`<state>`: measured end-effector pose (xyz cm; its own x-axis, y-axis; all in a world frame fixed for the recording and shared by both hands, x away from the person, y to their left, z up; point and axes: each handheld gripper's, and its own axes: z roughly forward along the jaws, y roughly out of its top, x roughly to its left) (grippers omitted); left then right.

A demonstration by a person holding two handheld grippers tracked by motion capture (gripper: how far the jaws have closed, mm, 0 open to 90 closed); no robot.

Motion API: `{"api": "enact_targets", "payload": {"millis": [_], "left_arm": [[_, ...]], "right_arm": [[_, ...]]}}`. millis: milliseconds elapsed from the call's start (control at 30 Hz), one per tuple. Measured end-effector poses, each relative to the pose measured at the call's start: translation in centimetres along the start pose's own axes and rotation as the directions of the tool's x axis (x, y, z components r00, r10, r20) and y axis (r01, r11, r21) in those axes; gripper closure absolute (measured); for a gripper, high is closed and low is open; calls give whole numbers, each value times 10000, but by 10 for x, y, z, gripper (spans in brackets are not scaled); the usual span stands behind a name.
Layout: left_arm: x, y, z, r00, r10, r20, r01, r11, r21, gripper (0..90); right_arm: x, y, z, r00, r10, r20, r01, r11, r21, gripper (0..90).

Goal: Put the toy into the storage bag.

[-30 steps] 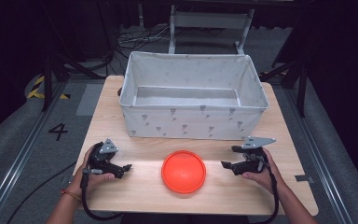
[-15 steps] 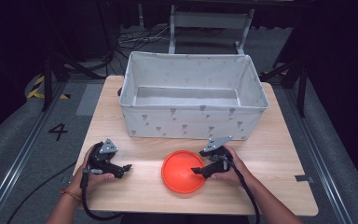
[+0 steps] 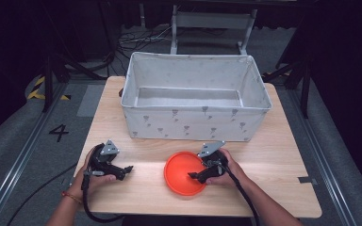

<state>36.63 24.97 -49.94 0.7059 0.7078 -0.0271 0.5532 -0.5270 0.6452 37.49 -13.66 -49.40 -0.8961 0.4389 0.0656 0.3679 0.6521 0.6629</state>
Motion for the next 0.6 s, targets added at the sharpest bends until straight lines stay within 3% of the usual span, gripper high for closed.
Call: {"api": "enact_targets", "payload": {"millis": [67,167,367,400,500,600], "left_arm": [[0,0,0,10000,-24,27,24,10000,-3,5],[0,0,0,10000,-17,36,17,10000,1,5],[1,0,0,10000,6,22,-6,10000,-6,5],[0,0,0,10000,5,23,-5,10000,-7,5],[1,0,0,10000,6,29,-6,10000,-7,5],[1,0,0,10000,-6,39,6,10000,-12,5]], "right_arm": [[-2,1,-2,9998,164,82,-164,9999,-30,302],[-9,0,-5,9975,694,115,-692,9974,-186,504],[-13,2,-9,9959,906,55,-905,9958,-117,624],[-18,0,-15,9931,1150,-237,-1154,9932,-170,674],[-21,-1,-23,9916,1182,-521,-1198,9924,-296,728],[-19,1,-33,9927,923,-773,-962,9942,-477,775]]}}
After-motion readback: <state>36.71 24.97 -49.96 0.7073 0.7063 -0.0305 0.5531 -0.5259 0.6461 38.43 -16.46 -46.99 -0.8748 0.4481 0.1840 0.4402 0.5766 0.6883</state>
